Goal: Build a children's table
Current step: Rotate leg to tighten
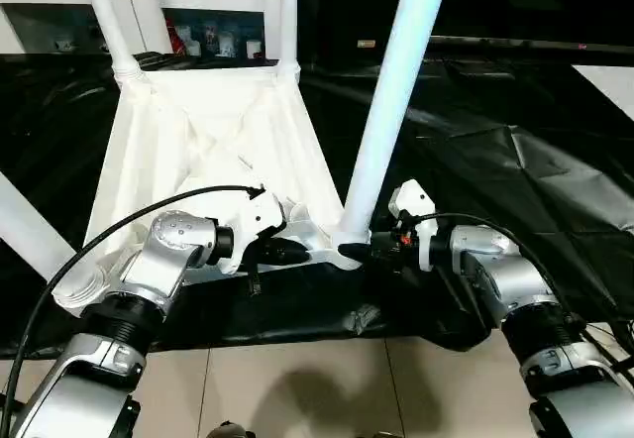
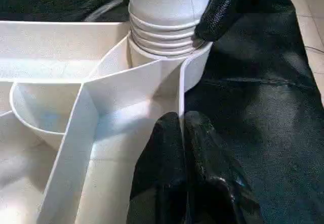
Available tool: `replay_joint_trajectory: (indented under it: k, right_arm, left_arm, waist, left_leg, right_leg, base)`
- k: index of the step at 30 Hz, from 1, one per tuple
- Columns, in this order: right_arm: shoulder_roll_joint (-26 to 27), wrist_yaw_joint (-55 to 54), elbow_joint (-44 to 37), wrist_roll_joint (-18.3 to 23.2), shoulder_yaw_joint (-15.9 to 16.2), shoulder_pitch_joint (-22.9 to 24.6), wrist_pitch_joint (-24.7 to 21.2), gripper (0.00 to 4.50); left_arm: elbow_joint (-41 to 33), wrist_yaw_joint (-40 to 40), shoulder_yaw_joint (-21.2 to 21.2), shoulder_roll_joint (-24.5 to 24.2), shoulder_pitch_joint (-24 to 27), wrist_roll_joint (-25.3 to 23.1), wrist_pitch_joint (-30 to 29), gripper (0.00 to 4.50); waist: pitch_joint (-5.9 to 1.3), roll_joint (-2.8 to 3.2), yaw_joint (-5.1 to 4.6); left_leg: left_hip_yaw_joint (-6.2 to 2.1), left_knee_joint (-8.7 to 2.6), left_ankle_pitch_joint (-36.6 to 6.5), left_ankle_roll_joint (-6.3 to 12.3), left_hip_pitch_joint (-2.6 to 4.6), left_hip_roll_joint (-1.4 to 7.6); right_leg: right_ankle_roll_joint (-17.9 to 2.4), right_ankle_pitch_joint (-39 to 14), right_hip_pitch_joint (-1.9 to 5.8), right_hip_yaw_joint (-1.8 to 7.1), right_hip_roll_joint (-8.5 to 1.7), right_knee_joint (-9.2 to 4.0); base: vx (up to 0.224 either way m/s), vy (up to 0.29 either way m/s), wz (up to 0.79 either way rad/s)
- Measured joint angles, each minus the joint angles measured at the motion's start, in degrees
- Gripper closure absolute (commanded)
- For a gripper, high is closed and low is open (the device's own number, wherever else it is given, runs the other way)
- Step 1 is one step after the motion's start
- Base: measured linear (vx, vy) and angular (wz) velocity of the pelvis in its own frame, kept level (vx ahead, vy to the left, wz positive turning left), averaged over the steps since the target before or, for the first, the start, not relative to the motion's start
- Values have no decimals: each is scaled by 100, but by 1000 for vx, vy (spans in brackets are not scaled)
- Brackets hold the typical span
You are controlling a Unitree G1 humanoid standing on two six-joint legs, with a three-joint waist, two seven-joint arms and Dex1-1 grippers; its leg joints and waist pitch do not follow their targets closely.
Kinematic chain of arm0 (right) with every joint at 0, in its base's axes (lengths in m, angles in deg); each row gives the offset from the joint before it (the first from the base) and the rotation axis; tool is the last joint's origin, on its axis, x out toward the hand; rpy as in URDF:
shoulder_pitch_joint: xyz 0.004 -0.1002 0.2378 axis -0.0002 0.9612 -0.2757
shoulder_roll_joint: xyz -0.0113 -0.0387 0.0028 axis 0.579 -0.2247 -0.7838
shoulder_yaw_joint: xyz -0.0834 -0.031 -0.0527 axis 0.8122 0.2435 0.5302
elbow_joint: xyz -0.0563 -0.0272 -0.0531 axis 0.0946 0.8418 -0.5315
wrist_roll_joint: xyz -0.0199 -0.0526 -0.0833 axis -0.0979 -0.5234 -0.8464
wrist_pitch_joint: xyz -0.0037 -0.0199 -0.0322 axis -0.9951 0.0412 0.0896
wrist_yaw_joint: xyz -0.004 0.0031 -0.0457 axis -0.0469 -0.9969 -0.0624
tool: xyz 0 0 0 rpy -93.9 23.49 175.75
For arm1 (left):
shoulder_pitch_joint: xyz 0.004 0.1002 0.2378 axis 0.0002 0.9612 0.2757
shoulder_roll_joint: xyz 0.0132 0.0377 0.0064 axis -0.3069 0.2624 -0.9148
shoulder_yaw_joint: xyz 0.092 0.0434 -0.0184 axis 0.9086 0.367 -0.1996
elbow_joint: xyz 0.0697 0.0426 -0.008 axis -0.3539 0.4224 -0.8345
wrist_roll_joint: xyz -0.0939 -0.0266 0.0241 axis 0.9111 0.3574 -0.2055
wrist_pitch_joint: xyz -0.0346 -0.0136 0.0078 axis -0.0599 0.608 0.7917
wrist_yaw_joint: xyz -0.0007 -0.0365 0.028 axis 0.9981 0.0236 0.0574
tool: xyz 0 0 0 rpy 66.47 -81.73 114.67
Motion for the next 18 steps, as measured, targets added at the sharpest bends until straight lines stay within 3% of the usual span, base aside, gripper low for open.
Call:
replay_joint_trajectory:
  k: [6, 15, 18]
  right_arm:
    - [760, -2102, 418, 75, -674, -21, 90, 176]
    - [1338, -3796, 795, -182, -900, -287, 339, 176]
    - [1328, -3743, 803, -177, -900, -287, 388, 106]
  left_arm:
    - [575, 1267, 7, 690, -423, -414, -171, 450]
    - [1042, 2243, 21, 1212, -750, -705, -221, 450]
    - [1041, 2215, 18, 1200, -749, -706, -184, 450]
  waist:
    - [-5, -27, -61]
    - [-10, -30, -66]
    - [-11, -29, -65]
  left_leg:
    - [-3, 0, 0, -2, 18, 0]
    - [-2, -3, -1, -1, 18, -1]
    - [-1, -5, -1, -1, 16, -1]
  right_leg:
    - [-1, 3, 1, 15, -1, 9]
    - [-1, 3, 1, 16, -1, 4]
    - [0, 3, 0, 16, -1, 2]
  base:
    - [0, 0, 0]
    - [0, 0, 0]
    - [0, 0, 0]
